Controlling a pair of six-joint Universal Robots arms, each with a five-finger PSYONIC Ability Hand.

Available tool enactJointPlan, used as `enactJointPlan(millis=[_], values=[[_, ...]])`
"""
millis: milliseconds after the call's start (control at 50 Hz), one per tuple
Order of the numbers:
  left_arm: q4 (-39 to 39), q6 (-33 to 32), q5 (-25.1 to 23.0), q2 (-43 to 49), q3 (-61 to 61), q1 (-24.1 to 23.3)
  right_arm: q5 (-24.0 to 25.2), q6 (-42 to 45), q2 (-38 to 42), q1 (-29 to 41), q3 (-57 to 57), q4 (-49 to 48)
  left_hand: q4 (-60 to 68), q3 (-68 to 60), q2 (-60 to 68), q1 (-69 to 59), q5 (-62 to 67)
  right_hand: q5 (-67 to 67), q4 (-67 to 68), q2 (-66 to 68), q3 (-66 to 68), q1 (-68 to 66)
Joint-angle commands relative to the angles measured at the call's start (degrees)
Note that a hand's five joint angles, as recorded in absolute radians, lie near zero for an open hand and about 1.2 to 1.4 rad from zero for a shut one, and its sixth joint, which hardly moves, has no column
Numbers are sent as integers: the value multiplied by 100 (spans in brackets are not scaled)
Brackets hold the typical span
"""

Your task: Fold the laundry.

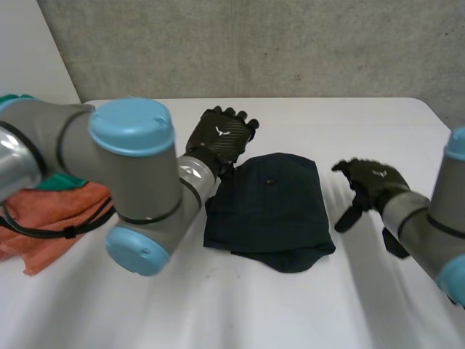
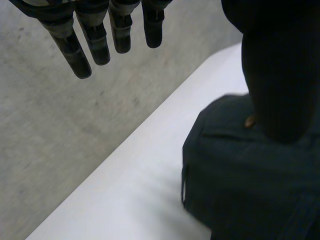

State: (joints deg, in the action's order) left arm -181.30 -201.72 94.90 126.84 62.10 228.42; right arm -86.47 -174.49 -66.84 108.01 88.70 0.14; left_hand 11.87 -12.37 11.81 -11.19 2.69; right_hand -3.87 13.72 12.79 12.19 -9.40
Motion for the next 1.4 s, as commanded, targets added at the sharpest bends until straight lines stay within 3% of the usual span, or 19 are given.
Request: enactJointPlan(millis=[20,200,520,560,660,780,1080,1260,1400], values=[[42,405,-1694,-564,610,581,596,-893,-250,-307,1395,-470,188,-138,194,-256,106,387,-372,-279,-219,-60],[42,440,-1756,-599,803,643,728,-1464,224,-79,1423,-1243,306,-255,312,-373,224,387,-372,-279,-219,-60],[42,449,-1756,-652,821,687,641,-1772,1049,483,580,-1473,424,-373,430,-491,341,387,-372,-279,-219,-60],[42,458,-1756,-652,821,687,605,-1781,1164,510,456,-1473,424,-373,430,-491,341,-441,455,548,608,-888],[42,458,-1756,-670,830,687,517,-1930,1411,519,-70,-1473,424,-373,430,-491,341,-6600,6615,6707,6768,-7047],[42,458,-1756,-687,830,695,491,-1957,1656,466,-818,-1481,424,-373,430,-491,341,-6613,6628,6721,6781,-7060],[34,748,-1773,-846,777,801,271,-1817,3176,-1203,-3805,-1139,474,-424,480,-542,392,-6613,6628,6721,6781,-7060],[7,836,-1773,-854,707,801,52,-1106,4924,-1950,-6835,116,474,-424,480,-542,392,-6613,6628,6721,6781,-7060],[7,836,-1773,-846,689,740,-414,-762,5208,-2609,-7366,127,491,-441,497,-559,409,-6613,6628,6721,6781,-7060]])
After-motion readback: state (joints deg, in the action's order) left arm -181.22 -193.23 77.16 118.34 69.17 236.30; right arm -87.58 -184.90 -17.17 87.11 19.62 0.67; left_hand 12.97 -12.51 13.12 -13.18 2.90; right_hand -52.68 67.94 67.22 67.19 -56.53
